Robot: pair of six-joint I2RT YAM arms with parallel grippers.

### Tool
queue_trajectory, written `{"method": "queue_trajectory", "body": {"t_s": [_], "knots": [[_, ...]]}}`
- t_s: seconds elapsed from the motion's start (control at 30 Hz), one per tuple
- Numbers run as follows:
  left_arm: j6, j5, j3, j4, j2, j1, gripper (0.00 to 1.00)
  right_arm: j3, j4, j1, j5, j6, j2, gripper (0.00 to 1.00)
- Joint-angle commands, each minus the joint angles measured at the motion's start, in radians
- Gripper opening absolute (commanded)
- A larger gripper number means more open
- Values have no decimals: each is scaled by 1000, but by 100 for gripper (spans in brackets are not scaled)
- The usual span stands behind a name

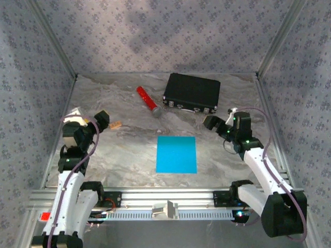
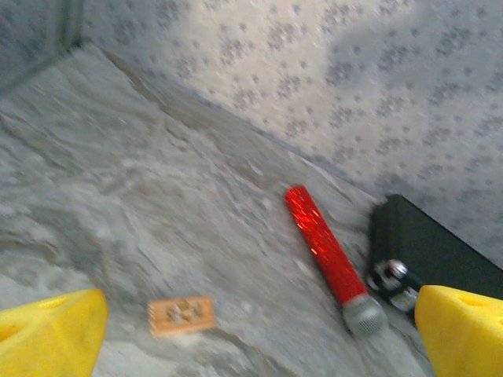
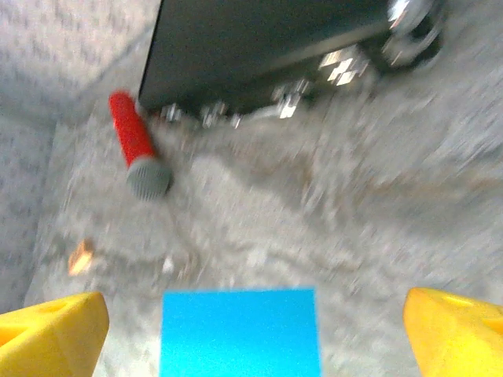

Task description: Fold a paper plane with a square sheet of paper (pick it up from the middle)

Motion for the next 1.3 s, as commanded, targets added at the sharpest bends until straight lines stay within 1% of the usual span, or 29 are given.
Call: {"method": "queue_trajectory", "body": {"t_s": [0.0,0.13,0.23,0.4,0.57,0.73,0.87,0.9,0.97,1.1,1.2,1.27], "knots": [[-64,176,25,-115,17,2,100,-17,-82,89,-55,36,19,97],[-88,258,39,-129,60,2,100,-17,-112,171,-50,30,53,96],[-61,301,60,-161,85,1,100,-24,-116,227,-40,22,83,95],[-67,347,52,-150,93,-2,100,-13,-128,283,-18,37,147,92],[-66,387,57,-141,113,-32,100,-7,-123,317,-27,63,190,90],[-61,388,56,-135,135,-98,100,20,-81,344,-39,85,260,86],[-65,373,55,-129,161,-136,100,79,-75,362,-71,88,365,83],[-66,374,56,-126,166,-142,100,94,-85,368,-56,90,388,81],[-61,370,53,-119,179,-146,100,111,-86,379,-19,108,427,79],[-66,377,40,-96,202,-149,100,133,-32,395,-56,141,507,77],[-69,381,32,-91,216,-152,100,146,-38,411,-25,170,551,77],[-85,384,22,-70,222,-156,100,146,-42,410,-13,214,586,75]]}}
